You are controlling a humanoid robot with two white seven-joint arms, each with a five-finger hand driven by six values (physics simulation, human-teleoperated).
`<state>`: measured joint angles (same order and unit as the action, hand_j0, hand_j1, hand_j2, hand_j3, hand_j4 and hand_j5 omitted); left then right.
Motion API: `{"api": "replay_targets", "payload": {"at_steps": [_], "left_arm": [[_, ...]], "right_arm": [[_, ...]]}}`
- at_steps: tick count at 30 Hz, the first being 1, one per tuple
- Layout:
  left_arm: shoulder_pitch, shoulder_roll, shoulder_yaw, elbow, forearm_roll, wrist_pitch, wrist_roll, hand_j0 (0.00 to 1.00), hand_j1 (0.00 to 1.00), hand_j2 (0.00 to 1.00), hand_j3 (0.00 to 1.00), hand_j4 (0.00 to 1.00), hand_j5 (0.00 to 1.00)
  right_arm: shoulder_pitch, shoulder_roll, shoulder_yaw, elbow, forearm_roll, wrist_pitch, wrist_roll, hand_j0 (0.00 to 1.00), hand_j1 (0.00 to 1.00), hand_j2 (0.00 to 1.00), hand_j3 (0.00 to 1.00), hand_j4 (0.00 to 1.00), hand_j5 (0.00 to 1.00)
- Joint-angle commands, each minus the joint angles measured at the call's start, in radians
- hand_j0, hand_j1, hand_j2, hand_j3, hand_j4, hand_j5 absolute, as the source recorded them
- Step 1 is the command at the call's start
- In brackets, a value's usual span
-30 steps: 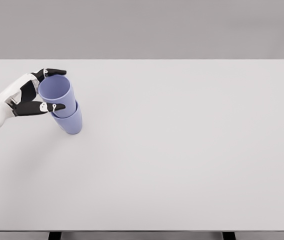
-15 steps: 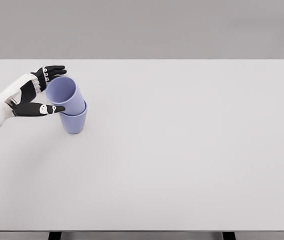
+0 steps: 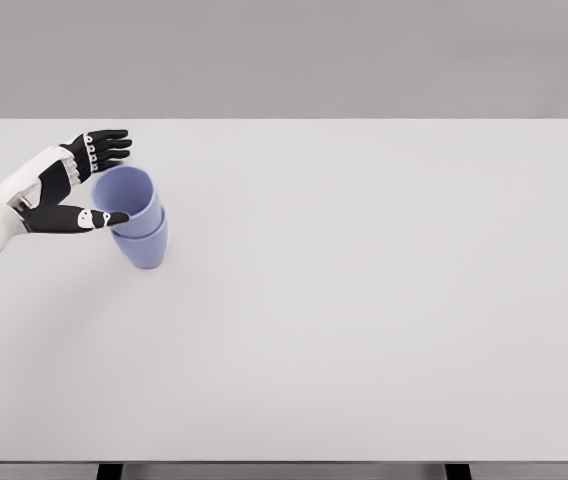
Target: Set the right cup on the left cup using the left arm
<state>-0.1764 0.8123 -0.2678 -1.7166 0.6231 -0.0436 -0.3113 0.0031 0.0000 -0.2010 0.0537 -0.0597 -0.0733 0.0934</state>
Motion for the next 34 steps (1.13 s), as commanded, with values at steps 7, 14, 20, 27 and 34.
{"api": "replay_targets", "payload": {"at_steps": [7,14,20,27,34], "left_arm": [[0.0,0.002,0.001,-0.001,0.004,0.001,0.0,0.94,0.94,0.94,0.94,0.94,0.94],[0.0,0.002,0.002,-0.005,0.006,0.001,0.0,0.94,0.94,0.94,0.94,0.94,0.94],[-0.008,0.005,0.013,-0.006,0.014,-0.001,-0.002,0.97,0.97,0.97,0.97,0.97,0.97],[-0.002,0.033,0.07,-0.011,0.009,-0.016,0.0,1.0,1.0,1.0,1.0,1.0,1.0],[0.037,0.057,0.105,-0.014,0.009,-0.015,0.0,1.0,1.0,1.0,1.0,1.0,1.0]], "right_arm": [[0.0,0.0,0.0,0.0,0.0,0.0,0.0,1.0,1.0,1.0,1.0,1.0,1.0],[0.0,0.0,0.0,0.0,0.0,0.0,0.0,1.0,1.0,1.0,1.0,1.0,1.0],[0.0,0.0,0.0,0.0,0.0,0.0,0.0,1.0,1.0,1.0,1.0,1.0,1.0],[0.0,0.0,0.0,0.0,0.0,0.0,0.0,1.0,1.0,1.0,1.0,1.0,1.0],[0.0,0.0,0.0,0.0,0.0,0.0,0.0,1.0,1.0,1.0,1.0,1.0,1.0]]}}
